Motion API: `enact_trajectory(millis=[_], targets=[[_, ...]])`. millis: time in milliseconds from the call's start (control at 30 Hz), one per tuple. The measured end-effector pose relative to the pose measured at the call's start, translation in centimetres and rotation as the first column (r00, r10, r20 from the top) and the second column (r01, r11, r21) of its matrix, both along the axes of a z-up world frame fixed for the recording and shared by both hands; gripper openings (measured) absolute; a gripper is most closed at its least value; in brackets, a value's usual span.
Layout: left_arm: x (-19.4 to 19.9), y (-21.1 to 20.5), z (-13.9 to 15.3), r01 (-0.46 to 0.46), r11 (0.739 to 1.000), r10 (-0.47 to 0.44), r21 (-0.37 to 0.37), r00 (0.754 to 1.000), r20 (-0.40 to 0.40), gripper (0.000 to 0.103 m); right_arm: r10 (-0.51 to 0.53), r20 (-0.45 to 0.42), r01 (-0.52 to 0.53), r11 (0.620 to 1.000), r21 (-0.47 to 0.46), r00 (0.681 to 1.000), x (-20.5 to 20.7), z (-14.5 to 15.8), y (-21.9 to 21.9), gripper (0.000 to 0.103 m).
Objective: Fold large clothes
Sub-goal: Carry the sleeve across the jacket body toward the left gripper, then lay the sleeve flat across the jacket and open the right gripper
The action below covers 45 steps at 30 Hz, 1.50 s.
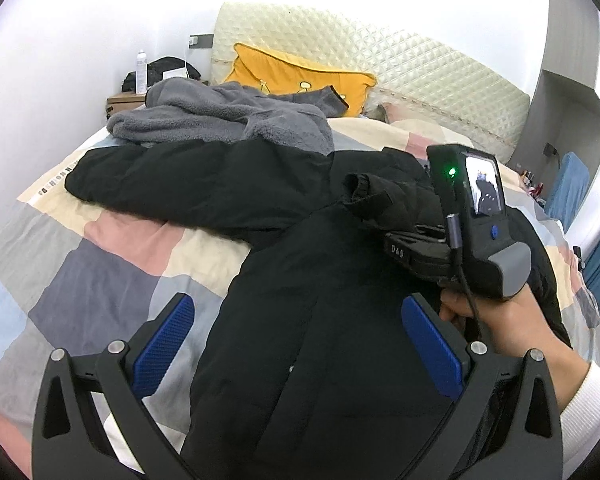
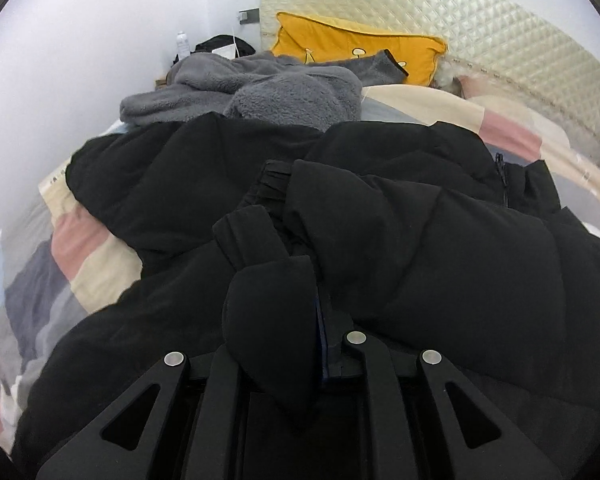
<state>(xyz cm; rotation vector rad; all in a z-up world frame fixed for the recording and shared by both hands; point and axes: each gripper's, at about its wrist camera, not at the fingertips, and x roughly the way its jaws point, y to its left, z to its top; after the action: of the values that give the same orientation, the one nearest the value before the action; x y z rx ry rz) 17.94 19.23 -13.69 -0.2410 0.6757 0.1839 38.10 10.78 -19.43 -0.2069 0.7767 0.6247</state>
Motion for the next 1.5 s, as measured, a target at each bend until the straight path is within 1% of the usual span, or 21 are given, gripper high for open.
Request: enact_trajectory(millis=[67,167,233,300,333,367,400,467,567,633,700,767,867,933,1033,1200,1267,1333,1367,1433,1500], targets=[[0.1,-0.1,-0.2,0.001,1.0,-0.001,0.006,1.0,-0.006,0.103,0.003,-0.004,-0.003,1.0,0.029,1.0,0.0,0.6,-0.6,0.014],[0.1,-0.3,-0.2,0.004,1.0,-0.004,0.013,1.0,-0.011,0.103,0.019,-0.012,-0.018,0.998,0.058,1.0,-0.4,1.9,-1.3,0.024],[0.2,-0.5,-0.3,0.008,1.0,-0.008,0.013,1.0,-0.015,0.103,0.034,-0.013,-0.033,0.997,0.07,0.999,-0.8,2.7,-1.8,0.041],[0.2,-0.5,-0.4,0.009,1.0,-0.009,0.012,1.0,-0.021,0.103,0.05,0.0,-0.05,0.993,0.104,0.999,-1.6,3.7,-2.7,0.08],[0.2,-0.5,-0.5,0.008,1.0,-0.008,0.013,1.0,-0.024,0.103,0.056,0.008,-0.057,0.988,0.145,0.998,-2.1,4.4,-3.4,0.082],[0.2,-0.5,-0.5,0.007,1.0,-0.006,0.016,1.0,-0.026,0.103,0.059,0.004,-0.058,0.982,0.181,0.998,-2.3,4.9,-4.0,0.081],[0.2,-0.6,-0.5,0.007,1.0,-0.006,0.022,1.0,-0.027,0.103,0.053,-0.014,-0.049,0.969,0.243,0.998,-2.5,5.8,-5.3,0.081],[0.2,-0.8,-0.4,0.011,1.0,-0.011,0.027,1.0,-0.026,0.103,0.031,-0.016,-0.025,0.958,0.287,0.999,-2.9,7.0,-7.6,0.081],[0.2,-1.3,-0.3,0.022,0.999,-0.021,0.036,0.999,-0.026,0.103,0.0,0.055,-0.013,0.971,0.237,0.998,-3.8,8.6,-10.8,0.081],[0.2,-1.7,-0.3,0.025,0.998,-0.023,0.055,0.999,-0.022,0.103,-0.046,0.111,0.024,0.982,0.187,0.993,-4.6,9.2,-14.1,0.081],[0.1,-2.2,-0.2,0.028,0.996,-0.027,0.08,0.999,-0.02,0.103,-0.102,0.127,0.079,0.981,0.175,0.987,-4.9,9.2,-17.5,0.081],[0.2,-2.5,-0.2,0.033,0.996,-0.032,0.085,0.999,-0.019,0.103,-0.158,0.119,0.134,0.973,0.188,0.98,-5.0,8.8,-20.7,0.081],[0.6,-3.0,-0.3,0.038,0.995,-0.036,0.095,0.999,-0.02,0.103,-0.251,0.085,0.231,0.953,0.198,0.964,-4.9,7.5,-25.7,0.081],[0.8,-3.3,-0.4,0.041,0.994,-0.038,0.101,0.999,-0.024,0.103,-0.316,0.072,0.301,0.938,0.17,0.946,-4.7,6.0,-28.7,0.081],[1.1,-3.9,-0.7,0.047,0.994,-0.044,0.102,0.999,-0.031,0.103,-0.369,0.045,0.361,0.923,0.13,0.928,-4.4,3.7,-31.7,0.081],[1.3,-5.0,-0.3,0.051,0.991,-0.05,0.122,0.999,-0.004,0.103,-0.421,-0.014,0.421,0.904,0.081,0.907,-3.8,-0.2,-33.7,0.081],[1.3,-5.5,-0.4,0.058,0.989,-0.059,0.135,0.998,0.001,0.103,-0.461,-0.073,0.466,0.879,0.104,0.884,-3.2,-1.6,-34.8,0.081],[1.4,-6.0,-0.5,0.071,0.987,-0.071,0.143,0.997,-0.002,0.103,-0.489,-0.093,0.497,0.859,0.119,0.867,-3.0,-2.2,-35.9,0.081],[1.4,-6.2,-0.6,0.079,0.987,-0.079,0.143,0.997,-0.005,0.103,-0.502,-0.103,0.512,0.852,0.111,0.858,-2.8,-2.5,-36.4,0.081],[1.6,-6.5,-0.7,0.088,0.986,-0.088,0.141,0.996,-0.008,0.103,-0.515,-0.115,0.525,0.846,0.09,0.85,-2.3,-3.1,-36.8,0.081],[1.7,-6.7,-0.8,0.099,0.986,-0.099,0.133,0.995,-0.008,0.103,-0.527,-0.119,0.538,0.836,0.107,0.842,-2.0,-3.3,-37.3,0.081]])
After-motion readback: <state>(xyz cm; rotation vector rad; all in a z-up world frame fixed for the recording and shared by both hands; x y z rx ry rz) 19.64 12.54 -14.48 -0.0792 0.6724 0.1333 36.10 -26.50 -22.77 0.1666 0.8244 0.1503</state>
